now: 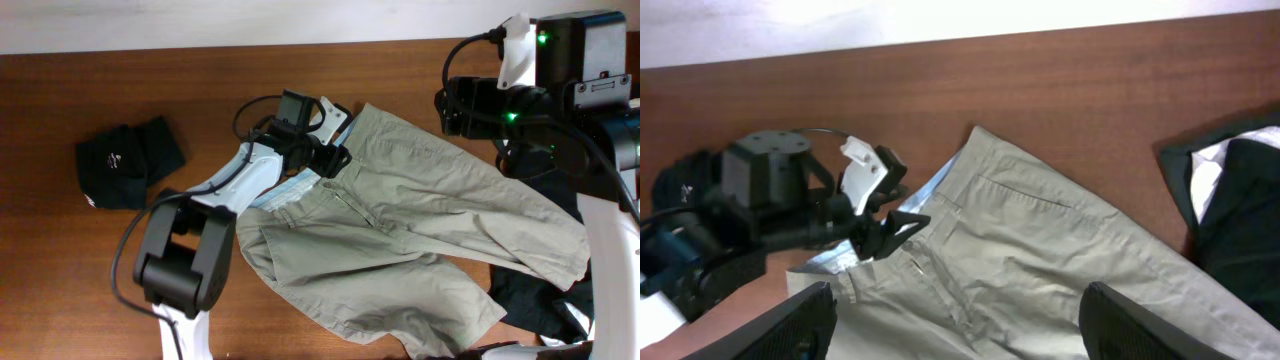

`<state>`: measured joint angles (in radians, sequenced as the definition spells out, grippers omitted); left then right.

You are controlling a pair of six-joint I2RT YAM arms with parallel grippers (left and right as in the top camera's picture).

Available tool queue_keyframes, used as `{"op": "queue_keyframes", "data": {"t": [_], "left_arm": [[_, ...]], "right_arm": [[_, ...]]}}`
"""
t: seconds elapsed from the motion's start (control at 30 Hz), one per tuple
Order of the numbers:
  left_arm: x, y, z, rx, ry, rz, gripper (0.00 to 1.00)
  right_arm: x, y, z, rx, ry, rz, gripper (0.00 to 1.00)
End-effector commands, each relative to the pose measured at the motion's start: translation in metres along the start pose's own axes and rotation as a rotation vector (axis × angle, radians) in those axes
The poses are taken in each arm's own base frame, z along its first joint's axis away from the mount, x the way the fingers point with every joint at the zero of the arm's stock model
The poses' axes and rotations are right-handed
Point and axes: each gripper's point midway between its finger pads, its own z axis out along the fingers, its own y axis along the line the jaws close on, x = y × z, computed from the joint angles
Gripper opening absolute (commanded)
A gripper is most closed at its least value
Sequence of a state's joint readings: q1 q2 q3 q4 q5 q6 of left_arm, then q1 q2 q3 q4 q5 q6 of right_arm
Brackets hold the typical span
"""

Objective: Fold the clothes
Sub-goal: 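Pull the khaki shorts leftward with the right gripper onto the table center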

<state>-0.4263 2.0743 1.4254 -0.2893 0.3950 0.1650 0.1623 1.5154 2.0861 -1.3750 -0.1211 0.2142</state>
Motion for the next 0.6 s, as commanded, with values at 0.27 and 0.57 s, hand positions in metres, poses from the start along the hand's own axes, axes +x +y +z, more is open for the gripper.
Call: {"op": "queue_keyframes", "data": {"t": [0.27,0.57], "left_arm": [[0.042,0.035,0.046,-0.087,0.090,0.081,0.15],[0.003,0.123,-0.027,-0.027,-0.048,-0.126,0.31]], "right_arm": [[0.007,-0.006,0.017,0.018,0.069,0.022,0.81],[-0.002,-0.004,0.018,0.010,0.034,0.017,0.82]]}}
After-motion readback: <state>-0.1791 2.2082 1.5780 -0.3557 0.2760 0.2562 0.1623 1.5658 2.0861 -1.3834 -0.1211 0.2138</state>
